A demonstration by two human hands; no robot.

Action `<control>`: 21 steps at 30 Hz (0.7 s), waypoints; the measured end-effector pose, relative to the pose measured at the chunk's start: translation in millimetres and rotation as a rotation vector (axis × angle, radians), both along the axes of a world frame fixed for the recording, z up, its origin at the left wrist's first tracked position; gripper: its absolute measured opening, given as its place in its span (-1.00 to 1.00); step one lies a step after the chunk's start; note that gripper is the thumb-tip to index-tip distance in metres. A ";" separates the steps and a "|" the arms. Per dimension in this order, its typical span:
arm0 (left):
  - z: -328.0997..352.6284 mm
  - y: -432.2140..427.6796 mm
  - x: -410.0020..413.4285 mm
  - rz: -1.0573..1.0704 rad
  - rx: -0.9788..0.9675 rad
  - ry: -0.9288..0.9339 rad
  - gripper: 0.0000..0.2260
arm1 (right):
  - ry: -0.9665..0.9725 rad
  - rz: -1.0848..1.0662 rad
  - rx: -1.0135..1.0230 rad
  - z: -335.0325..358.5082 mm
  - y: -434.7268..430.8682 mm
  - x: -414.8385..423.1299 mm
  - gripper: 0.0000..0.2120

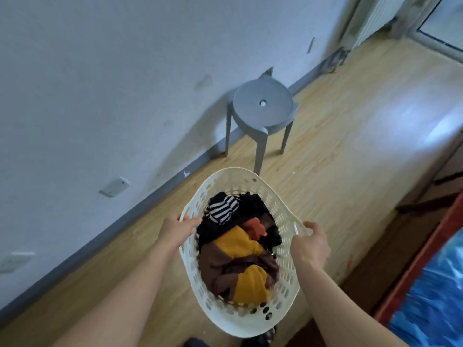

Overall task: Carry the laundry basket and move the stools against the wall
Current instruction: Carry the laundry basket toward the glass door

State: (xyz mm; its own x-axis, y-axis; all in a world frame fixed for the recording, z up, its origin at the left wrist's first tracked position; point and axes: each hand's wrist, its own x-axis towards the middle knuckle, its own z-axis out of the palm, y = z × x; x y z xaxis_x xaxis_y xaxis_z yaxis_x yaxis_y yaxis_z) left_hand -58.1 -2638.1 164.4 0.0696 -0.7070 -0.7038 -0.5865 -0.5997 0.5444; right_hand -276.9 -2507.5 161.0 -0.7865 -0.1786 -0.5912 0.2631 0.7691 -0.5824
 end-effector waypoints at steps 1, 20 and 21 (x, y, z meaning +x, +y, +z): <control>15.4 -4.9 -18.4 -0.014 -0.013 0.019 -0.67 | 0.011 -0.024 -0.014 15.3 -2.2 -14.4 -0.59; 123.3 -188.9 -374.1 -0.232 -0.004 0.305 -0.79 | 0.296 -0.367 -0.131 144.9 -100.8 -300.5 -0.48; 126.2 -198.4 -390.0 -0.251 0.015 0.316 -0.79 | 0.302 -0.389 -0.134 146.4 -107.9 -314.1 -0.50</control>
State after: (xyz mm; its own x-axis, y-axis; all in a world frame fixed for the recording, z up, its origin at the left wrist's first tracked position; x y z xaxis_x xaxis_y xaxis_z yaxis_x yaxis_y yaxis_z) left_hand -448.1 -2836.5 290.6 -0.3259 -0.6642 -0.6728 -0.5209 -0.4677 0.7141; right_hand -591.1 -2615.4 307.4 -0.9420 0.1029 -0.3196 0.3203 0.5606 -0.7636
